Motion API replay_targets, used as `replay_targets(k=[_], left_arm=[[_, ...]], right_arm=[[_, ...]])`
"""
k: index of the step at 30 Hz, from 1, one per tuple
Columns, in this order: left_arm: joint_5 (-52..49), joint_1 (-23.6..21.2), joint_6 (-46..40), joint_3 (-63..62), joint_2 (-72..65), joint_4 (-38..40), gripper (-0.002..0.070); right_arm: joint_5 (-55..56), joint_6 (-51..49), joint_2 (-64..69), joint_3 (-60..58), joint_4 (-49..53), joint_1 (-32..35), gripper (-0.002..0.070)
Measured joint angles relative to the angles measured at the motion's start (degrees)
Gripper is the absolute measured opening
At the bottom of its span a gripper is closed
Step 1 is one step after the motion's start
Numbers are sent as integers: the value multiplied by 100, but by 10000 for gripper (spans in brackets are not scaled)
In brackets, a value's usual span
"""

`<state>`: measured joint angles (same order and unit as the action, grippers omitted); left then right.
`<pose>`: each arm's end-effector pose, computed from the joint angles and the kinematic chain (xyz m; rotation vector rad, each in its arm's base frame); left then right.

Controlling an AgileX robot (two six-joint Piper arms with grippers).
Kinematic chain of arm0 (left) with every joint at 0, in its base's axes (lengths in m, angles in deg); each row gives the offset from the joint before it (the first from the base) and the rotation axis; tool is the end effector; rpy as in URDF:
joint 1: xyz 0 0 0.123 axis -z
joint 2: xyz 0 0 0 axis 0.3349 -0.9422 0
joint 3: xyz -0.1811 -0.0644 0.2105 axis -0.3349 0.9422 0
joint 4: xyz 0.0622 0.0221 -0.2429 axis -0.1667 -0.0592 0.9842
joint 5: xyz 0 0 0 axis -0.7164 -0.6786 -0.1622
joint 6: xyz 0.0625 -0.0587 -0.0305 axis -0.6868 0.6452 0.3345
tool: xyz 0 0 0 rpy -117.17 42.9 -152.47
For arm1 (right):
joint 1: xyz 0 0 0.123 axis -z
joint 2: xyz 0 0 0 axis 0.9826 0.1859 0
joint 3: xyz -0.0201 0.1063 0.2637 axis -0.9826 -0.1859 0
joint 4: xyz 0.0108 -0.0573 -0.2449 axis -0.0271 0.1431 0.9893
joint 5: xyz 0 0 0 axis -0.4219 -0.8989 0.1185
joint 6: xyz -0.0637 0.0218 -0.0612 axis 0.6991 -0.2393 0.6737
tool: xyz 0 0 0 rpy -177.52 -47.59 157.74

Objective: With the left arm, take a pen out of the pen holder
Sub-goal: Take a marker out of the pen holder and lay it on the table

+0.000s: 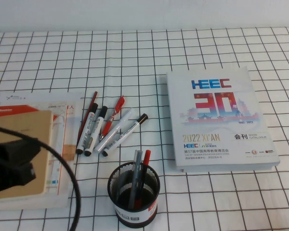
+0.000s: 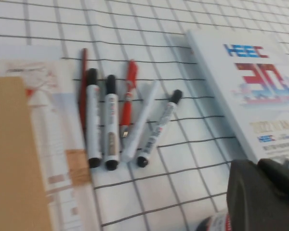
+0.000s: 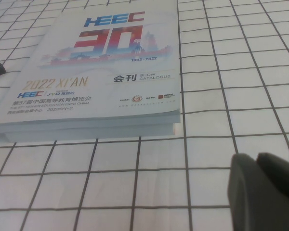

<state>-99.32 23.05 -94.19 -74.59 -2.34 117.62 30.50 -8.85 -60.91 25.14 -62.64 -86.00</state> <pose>0.1367 -0.0473 0.2889 0.2307 2.0724 -0.5567 0.0512 0.0108 0.1712 0.0094 1.8749 0.2447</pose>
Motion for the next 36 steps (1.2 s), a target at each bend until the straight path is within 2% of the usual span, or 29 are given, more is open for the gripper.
replay_targets(k=[3, 6, 10, 17, 20, 24, 26, 32, 36], left_arm=[[-351, 0, -1124, -166, -597, 1034, -2], [-456, 183, -1776, -321, -1170, 1526, -2], [-310, 787, -2234, -456, -1610, 1723, -2], [39, 2178, -2889, -507, -2059, 2040, -2], [28, 2442, -3014, -507, -2163, 2076, -2], [50, 2496, -3148, -516, -2202, 2073, 10], [74, 2496, -3286, -547, -2210, 2073, 49], [402, 2496, -3408, -641, -2222, 2063, 280], [556, 2496, -3408, -653, -2460, 2074, 332]], right_arm=[[0, 0, 0, 0, 0, 0, -15], [0, 0, 0, 0, 0, 0, -15], [0, 0, 0, 0, 0, 0, -15], [0, 0, 0, 0, 0, 0, -15], [0, 0, 0, 0, 0, 0, -15], [0, 0, 0, 0, 0, 0, -15], [0, 0, 0, 0, 0, 0, -15], [0, 0, 0, 0, 0, 0, -15], [0, 0, 0, 0, 0, 0, -15]])
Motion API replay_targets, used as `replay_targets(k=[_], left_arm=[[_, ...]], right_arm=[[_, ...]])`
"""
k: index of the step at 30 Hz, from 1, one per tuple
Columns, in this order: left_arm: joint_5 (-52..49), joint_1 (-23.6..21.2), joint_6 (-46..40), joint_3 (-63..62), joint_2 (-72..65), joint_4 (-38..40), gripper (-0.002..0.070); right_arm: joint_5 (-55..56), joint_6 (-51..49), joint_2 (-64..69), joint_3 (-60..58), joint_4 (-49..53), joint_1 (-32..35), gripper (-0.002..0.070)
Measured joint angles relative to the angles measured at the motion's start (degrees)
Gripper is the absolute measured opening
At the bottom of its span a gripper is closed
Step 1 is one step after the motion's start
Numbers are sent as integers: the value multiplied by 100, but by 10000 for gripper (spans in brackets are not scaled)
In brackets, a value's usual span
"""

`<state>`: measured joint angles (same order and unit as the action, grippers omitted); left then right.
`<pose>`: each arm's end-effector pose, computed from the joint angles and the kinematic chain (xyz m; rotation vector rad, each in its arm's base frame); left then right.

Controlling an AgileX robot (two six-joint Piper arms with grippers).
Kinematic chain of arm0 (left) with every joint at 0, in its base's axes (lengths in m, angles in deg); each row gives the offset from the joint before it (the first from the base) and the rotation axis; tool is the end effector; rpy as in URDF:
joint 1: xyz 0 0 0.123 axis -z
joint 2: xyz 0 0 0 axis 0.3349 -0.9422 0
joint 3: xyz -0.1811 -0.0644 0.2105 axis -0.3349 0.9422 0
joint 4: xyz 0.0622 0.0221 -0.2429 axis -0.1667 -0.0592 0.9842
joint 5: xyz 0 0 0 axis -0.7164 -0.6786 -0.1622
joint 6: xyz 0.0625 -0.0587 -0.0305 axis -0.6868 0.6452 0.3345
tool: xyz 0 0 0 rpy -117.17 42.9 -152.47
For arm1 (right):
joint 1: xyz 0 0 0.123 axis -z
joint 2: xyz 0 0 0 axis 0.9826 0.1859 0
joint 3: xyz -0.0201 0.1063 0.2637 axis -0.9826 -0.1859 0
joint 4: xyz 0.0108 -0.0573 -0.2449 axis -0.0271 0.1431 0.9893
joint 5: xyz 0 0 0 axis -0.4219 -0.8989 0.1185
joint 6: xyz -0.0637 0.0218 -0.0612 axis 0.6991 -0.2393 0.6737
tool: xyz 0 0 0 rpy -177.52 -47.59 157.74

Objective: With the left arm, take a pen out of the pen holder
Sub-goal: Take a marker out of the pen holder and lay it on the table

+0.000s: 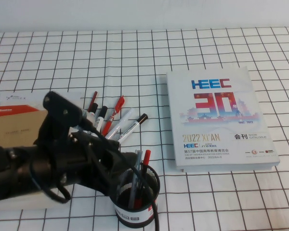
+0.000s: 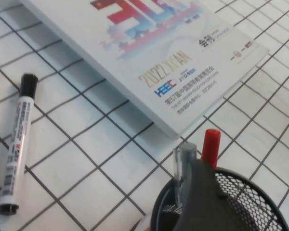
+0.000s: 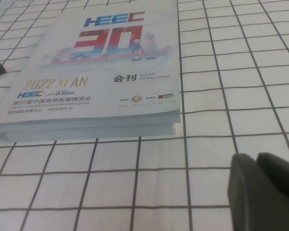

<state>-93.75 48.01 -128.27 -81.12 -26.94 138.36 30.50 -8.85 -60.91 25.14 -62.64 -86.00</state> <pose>0.1800 -0.1433 0.2624 0.8800 2.0167 -0.7306 0.0512 0.0108 0.1712 0.0094 1.8749 0.2447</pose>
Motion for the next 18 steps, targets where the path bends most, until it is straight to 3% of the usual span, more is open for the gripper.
replay_targets(k=[18], left_arm=[[38, 0, 115, -598, -1325, 134, 343]], right_arm=[[0, 0, 0, 0, 0, 0, -15]])
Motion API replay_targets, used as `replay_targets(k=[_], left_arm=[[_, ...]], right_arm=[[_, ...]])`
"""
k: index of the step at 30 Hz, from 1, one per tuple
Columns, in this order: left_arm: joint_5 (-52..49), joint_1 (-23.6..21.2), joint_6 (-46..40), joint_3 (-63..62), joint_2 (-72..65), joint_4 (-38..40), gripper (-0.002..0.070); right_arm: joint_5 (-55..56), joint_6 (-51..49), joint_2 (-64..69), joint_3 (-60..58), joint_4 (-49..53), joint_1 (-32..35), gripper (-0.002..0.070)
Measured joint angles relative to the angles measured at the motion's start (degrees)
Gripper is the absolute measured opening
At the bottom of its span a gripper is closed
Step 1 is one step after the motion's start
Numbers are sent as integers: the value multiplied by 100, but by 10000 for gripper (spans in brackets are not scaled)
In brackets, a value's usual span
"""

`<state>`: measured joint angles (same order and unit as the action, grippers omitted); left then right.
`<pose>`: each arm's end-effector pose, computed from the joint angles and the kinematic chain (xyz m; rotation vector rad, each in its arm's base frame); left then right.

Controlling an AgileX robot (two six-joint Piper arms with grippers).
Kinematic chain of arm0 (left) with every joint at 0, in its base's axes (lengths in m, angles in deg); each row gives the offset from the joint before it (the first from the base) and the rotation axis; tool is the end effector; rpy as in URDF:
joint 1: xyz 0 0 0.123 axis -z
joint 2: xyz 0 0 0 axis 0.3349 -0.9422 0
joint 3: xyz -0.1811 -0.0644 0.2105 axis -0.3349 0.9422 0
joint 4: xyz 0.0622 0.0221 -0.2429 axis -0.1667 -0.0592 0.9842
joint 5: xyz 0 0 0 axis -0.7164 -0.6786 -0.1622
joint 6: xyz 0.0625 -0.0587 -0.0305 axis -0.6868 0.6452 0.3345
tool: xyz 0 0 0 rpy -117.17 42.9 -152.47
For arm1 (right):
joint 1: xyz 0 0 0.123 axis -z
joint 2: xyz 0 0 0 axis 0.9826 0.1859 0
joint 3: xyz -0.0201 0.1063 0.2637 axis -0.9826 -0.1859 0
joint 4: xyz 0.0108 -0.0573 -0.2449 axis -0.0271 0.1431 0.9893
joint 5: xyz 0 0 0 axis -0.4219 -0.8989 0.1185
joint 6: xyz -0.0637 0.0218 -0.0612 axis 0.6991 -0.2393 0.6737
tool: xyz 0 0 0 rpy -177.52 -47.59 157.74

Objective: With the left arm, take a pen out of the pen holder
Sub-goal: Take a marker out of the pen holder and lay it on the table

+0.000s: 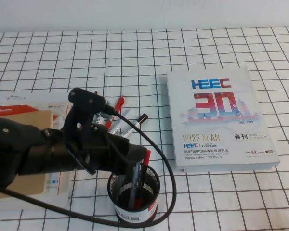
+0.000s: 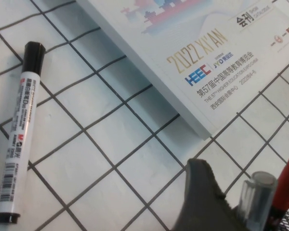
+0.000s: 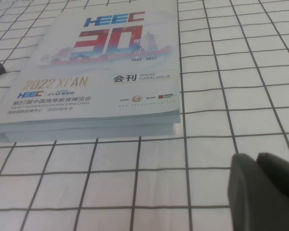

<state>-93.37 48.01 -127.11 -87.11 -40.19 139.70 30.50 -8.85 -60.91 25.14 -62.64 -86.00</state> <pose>0.2208 -0.1652 0.2361 0.8412 2.1607 -0.7565 0.0512 0.0108 0.1712 0.0094 1.8749 0.2447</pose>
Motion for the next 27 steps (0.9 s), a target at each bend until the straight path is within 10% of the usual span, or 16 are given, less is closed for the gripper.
replay_targets(k=[17, 27], left_arm=[[125, 0, 0, -73, -314, 0, 340], [77, 0, 0, -73, -314, 0, 144]], right_arm=[[0, 0, 0, 0, 0, 0, -15], [0, 0, 0, 0, 0, 0, -15]])
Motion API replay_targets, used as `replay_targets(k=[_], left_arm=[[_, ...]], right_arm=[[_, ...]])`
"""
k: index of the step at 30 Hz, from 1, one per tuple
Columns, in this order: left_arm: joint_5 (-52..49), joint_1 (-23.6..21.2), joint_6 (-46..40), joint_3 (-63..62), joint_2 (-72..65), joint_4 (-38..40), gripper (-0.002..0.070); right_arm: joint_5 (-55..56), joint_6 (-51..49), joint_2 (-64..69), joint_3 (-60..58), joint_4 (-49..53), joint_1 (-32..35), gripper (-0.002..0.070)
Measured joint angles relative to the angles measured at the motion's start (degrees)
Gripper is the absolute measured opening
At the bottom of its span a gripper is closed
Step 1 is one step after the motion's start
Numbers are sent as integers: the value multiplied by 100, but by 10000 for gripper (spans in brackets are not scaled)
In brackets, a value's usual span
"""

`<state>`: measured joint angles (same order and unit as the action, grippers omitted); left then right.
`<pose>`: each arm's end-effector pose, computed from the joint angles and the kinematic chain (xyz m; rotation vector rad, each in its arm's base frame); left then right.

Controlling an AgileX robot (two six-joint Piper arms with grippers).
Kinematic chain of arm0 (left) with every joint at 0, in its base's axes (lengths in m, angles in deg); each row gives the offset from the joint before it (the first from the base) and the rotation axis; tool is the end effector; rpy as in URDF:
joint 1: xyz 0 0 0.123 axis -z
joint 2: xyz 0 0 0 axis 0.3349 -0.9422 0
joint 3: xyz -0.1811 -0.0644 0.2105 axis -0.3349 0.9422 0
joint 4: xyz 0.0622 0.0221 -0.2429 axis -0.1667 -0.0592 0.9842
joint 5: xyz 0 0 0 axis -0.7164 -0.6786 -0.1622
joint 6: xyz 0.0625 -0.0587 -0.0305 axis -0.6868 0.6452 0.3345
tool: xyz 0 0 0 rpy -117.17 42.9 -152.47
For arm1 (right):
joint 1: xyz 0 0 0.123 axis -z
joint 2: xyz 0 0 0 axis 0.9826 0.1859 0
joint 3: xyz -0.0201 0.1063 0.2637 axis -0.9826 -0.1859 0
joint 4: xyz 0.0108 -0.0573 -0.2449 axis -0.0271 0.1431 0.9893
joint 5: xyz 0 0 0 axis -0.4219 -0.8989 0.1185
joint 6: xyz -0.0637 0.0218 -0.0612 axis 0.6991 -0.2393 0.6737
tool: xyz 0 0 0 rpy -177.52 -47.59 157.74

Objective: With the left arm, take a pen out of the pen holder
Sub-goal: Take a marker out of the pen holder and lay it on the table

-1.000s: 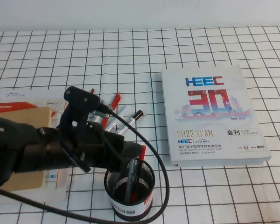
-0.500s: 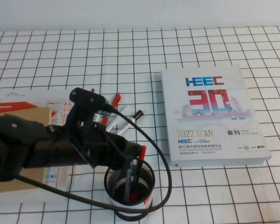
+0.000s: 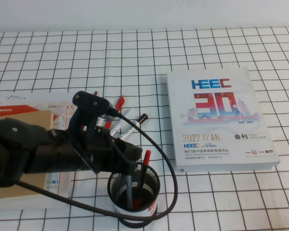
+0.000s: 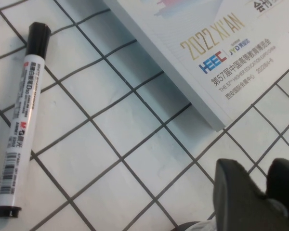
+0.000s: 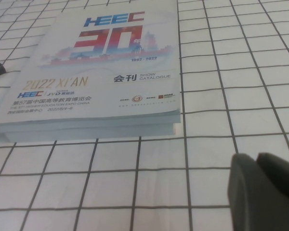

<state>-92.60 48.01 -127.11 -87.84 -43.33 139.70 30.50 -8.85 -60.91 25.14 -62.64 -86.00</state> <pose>0.2291 -0.1684 0.2245 0.8352 2.2035 -0.7432 0.0512 0.0108 0.1712 0.0094 1.8749 0.2447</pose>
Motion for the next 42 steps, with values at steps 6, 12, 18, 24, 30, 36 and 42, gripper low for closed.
replay_targets(k=[6, 12, 18, 24, 30, 36, 42], left_arm=[[-170, 0, 0, -31, 0, 18, 46], [-308, 0, 176, -317, 155, -245, 43], [-689, 0, 1542, -956, 463, -1585, 43], [-1458, 0, 2811, -1902, 515, -3046, 43], [-2099, 0, 4217, -3166, 468, -4749, 43], [-2893, 0, 4928, -4233, -163, -5849, 43], [-3183, 0, 5030, -4795, -1117, -6139, 43]], right_arm=[[0, 0, 0, 0, 0, 0, -15], [0, 0, 0, 0, 0, 0, -15], [0, 0, 0, 0, 0, 0, -15], [0, 0, 0, 0, 0, 0, -15], [0, 0, 0, 0, 0, 0, -15], [0, 0, 0, 0, 0, 0, -15], [0, 0, 0, 0, 0, 0, -15]])
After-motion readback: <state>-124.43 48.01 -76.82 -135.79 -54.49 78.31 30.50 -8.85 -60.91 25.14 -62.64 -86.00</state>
